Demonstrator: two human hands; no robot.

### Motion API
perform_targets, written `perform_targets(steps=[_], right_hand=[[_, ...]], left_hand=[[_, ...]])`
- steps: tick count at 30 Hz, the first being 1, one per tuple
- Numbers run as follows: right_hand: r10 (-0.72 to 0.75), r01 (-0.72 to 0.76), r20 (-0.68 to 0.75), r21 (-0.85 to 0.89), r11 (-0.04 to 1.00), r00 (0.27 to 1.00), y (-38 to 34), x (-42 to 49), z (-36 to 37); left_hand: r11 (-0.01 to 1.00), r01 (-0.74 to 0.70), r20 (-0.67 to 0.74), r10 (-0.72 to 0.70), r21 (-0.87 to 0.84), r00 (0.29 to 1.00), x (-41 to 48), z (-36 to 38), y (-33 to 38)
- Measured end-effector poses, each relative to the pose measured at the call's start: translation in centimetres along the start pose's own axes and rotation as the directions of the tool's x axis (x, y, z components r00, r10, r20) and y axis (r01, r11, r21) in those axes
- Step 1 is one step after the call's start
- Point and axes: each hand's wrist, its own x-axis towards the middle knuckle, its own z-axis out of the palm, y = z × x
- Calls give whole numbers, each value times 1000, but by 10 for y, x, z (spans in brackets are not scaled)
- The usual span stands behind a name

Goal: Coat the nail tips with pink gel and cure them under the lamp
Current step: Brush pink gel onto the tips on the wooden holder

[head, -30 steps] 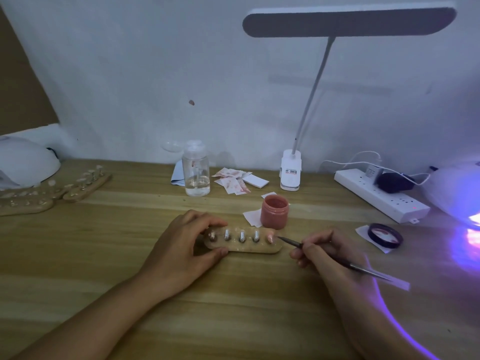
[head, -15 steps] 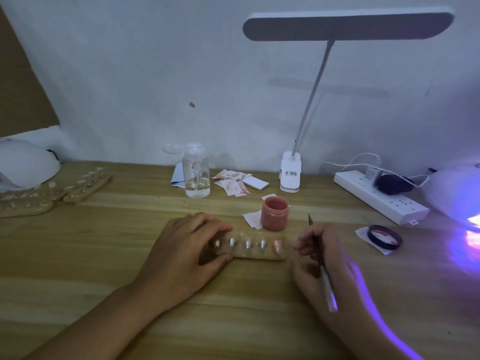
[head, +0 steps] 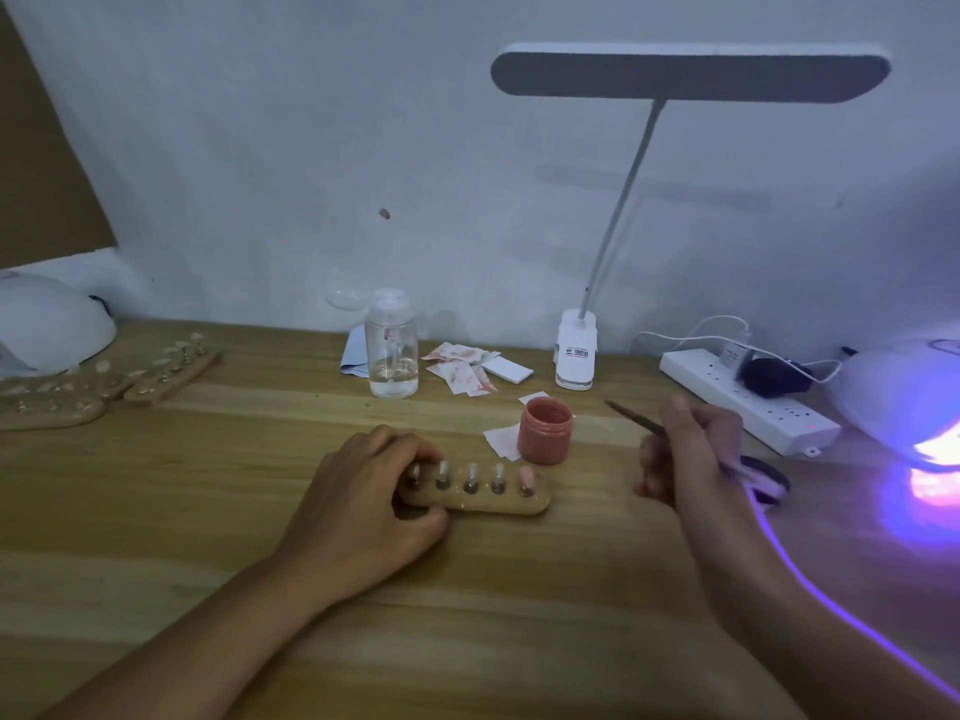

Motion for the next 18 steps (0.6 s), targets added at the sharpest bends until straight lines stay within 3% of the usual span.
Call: perform_targets(steps=[4,18], right_hand=[[-18,33,106,-138,990,994,-26,35,6],[228,-90,310,-403,911,923,-26,60,40]], left_hand=[[998,50,19,-49,-45,999,1,1,-2],[995,32,-9,-33,-94,999,2,3,-4]])
